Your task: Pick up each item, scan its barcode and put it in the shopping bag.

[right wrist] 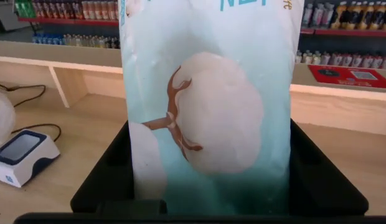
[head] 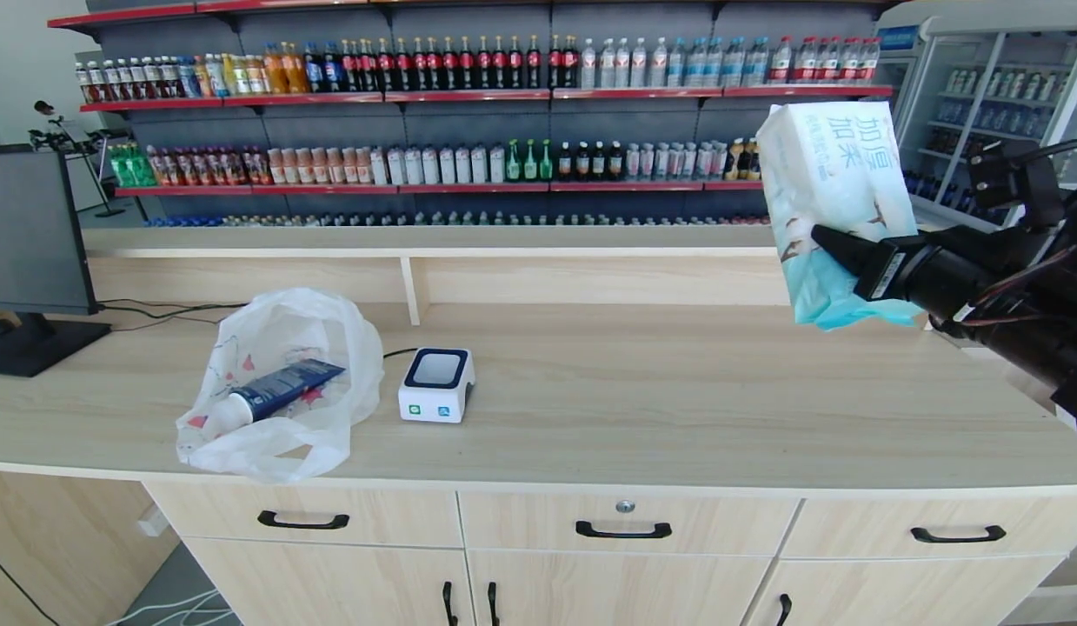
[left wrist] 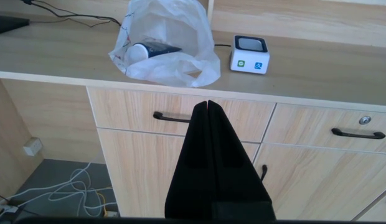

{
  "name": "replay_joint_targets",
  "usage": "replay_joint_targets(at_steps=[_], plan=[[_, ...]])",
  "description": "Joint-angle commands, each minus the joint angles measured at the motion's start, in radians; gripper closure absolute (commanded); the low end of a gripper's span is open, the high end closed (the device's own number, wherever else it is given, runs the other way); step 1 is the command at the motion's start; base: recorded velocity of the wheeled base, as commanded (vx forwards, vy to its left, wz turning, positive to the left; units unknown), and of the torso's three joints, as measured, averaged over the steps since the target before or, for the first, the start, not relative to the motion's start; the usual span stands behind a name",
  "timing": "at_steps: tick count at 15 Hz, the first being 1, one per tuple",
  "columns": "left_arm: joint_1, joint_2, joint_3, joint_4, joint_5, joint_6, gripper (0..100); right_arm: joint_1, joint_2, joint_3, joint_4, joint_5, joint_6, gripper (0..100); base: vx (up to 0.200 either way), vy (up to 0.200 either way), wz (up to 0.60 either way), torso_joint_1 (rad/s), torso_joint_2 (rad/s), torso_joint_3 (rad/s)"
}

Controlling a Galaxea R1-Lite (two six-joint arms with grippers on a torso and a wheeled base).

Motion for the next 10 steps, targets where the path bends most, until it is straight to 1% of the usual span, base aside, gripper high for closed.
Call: replay_joint_targets(at_steps=[1,2,3,4,5,8,10], plan=[[0.000,0.000,0.000,0.000,0.000,-0.001,100,-0.053,0.010,0.020,-0.003,-0.032,0.017,100,0.000,0.000,0.00,0.000,0.00,0.000],[0.000,0.000,0.000,0.000,0.000,0.001,100,-0.090,0.016,0.037,-0.005,-0.030,0.019,100,0.000,0.000,0.00,0.000,0.00,0.000],[0.000,0.000,0.000,0.000,0.000,-0.001,100,-0.107,0.017,0.038,-0.006,-0.029,0.019,100,0.000,0.000,0.00,0.000,0.00,0.000],[0.000,0.000,0.000,0.000,0.000,-0.001,100,-0.145,0.017,0.029,-0.005,-0.027,0.019,100,0.000,0.000,0.00,0.000,0.00,0.000],[0.000,0.000,0.000,0.000,0.000,-0.001,100,-0.159,0.023,0.015,-0.002,-0.023,0.019,100,0.000,0.000,0.00,0.000,0.00,0.000],[0.000,0.000,0.000,0.000,0.000,-0.001,100,-0.156,0.033,-0.005,-0.002,0.009,0.008,100,0.000,0.000,0.00,0.000,0.00,0.000],[0.000,0.000,0.000,0.000,0.000,-0.001,100,-0.145,0.019,0.022,-0.022,0.109,-0.038,100,-0.200,0.000,0.00,0.002,0.00,0.000]])
